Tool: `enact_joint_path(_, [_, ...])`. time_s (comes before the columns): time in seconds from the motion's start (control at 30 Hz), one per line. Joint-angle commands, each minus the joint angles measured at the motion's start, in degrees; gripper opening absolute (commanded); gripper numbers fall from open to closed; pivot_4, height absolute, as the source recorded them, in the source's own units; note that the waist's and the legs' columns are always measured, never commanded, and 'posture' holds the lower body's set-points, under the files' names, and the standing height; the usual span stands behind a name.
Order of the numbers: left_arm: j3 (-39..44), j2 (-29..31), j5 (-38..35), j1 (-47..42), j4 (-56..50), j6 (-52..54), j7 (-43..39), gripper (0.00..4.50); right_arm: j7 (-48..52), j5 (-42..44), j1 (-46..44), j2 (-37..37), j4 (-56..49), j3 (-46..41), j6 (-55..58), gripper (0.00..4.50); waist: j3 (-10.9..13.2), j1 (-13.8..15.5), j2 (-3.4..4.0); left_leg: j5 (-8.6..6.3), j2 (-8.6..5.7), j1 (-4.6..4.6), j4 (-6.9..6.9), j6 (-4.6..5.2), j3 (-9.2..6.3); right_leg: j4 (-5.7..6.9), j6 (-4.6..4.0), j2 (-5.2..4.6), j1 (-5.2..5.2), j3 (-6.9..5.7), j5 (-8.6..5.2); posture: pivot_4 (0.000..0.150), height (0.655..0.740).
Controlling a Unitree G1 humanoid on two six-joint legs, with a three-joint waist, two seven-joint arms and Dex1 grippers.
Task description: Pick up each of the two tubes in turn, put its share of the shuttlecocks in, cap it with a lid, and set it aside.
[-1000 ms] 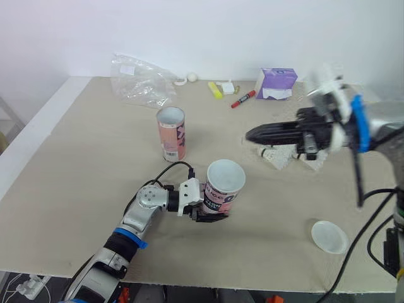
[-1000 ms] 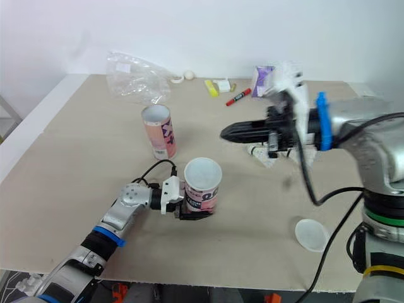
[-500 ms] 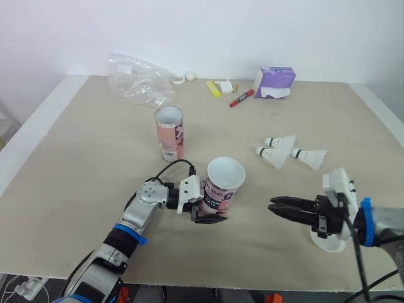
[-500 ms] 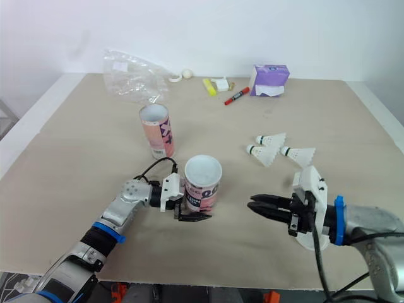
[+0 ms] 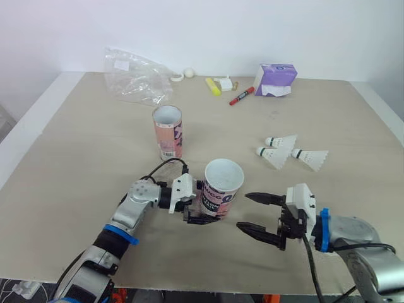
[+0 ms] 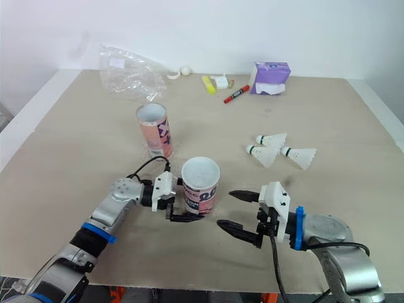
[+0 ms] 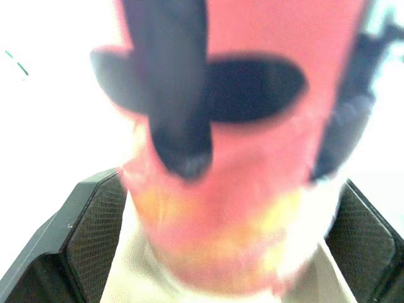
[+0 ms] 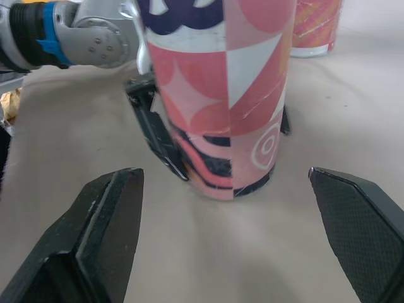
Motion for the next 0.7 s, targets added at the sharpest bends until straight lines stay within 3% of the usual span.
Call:
enact_joint_path(0.03, [2.65,2.24,-2.56,1.29,-5.26,1.99,-0.21,4.5,-0.92,-1.73,-2.34,1.52,2.4,2.4,-3.84,4.47,0.03,0.05,-0.02,-0.01,0.0,0.0,0.0,-0.01,0.0,0.0,0.0,0.0,0.0,0.0,-0.01,0.15,0.74])
enact_joint_path(0.7, [9.93,11.86,-12.33,11.5,-24.2,14.48,0.54,4.5,-3.37,-7.85,-8.63,9.41,10.39,13.84,-13.89,4.47,0.2,0.18,0.08,-0.05,0.1,0.06,0.01,-0.05,-0.05,0.1,0.03,0.08,0.02,-0.04,-0.02,0.15,0.74])
